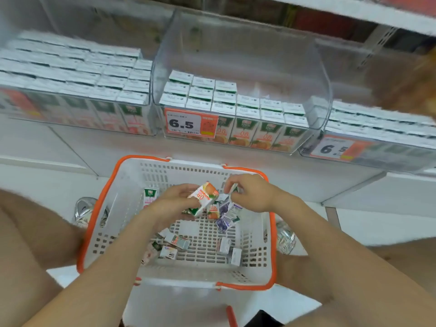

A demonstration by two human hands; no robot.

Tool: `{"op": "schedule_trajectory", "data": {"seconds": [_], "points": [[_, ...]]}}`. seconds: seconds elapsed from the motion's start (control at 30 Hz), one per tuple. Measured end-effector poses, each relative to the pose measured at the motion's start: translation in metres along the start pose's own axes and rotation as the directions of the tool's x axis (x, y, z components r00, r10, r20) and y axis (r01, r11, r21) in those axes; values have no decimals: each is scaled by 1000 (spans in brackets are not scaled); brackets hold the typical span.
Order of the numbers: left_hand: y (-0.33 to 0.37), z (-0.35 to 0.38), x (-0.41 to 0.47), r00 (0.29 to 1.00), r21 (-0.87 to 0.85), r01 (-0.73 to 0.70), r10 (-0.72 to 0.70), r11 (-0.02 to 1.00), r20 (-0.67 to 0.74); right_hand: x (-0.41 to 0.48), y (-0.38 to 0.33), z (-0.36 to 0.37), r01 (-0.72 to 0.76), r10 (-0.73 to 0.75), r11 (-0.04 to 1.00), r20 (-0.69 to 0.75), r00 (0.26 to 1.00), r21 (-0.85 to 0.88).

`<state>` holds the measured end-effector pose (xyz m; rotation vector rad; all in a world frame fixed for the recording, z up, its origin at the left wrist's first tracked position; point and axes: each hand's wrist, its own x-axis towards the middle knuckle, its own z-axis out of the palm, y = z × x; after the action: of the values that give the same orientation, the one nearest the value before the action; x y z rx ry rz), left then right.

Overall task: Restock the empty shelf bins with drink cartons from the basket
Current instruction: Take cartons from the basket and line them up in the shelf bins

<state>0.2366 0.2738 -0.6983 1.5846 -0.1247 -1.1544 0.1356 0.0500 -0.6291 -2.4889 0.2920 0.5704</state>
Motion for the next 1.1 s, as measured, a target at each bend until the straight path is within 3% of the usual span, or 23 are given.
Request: {"op": "schedule_trajectory", "data": {"seconds": [0.1,0.23,0.43,0.53,0.67,0.77,0.9,1.0,1.1], "points": [[23,-2,-19,991,124,-97,108,988,-84,-18,-18,-21,39,-40,999,-54,998,-23],[57,3,-46,956,166,-233,257,958,-143,-44,-34,-48,73,-79,996,-147,986,-46],[118,13,-90,844,218,-487,520,845,-131,-70,-58,-82,147,-179,982,-329,927,-119],[151,22,-107,733,295,-620,671,727,-110,-83,-76,-106,122,-182,982,-524,832,-147],[197,37,-112,560,372,-738,819,563,-128,-86,-86,-150,-30,-115,985,-772,625,-171],[229,50,-98,482,435,-754,865,491,-140,-81,-79,-183,-112,-96,978,-862,497,-174],[265,62,-56,437,641,-662,895,389,-92,-65,-54,-211,-165,-109,968,-910,399,-189],[281,75,-24,478,722,-581,876,374,-69,-54,-34,-211,-183,-88,970,-931,355,-162],[284,82,7,540,791,-512,841,334,-6,-48,-21,-212,-199,-42,972,-922,386,-128]]}}
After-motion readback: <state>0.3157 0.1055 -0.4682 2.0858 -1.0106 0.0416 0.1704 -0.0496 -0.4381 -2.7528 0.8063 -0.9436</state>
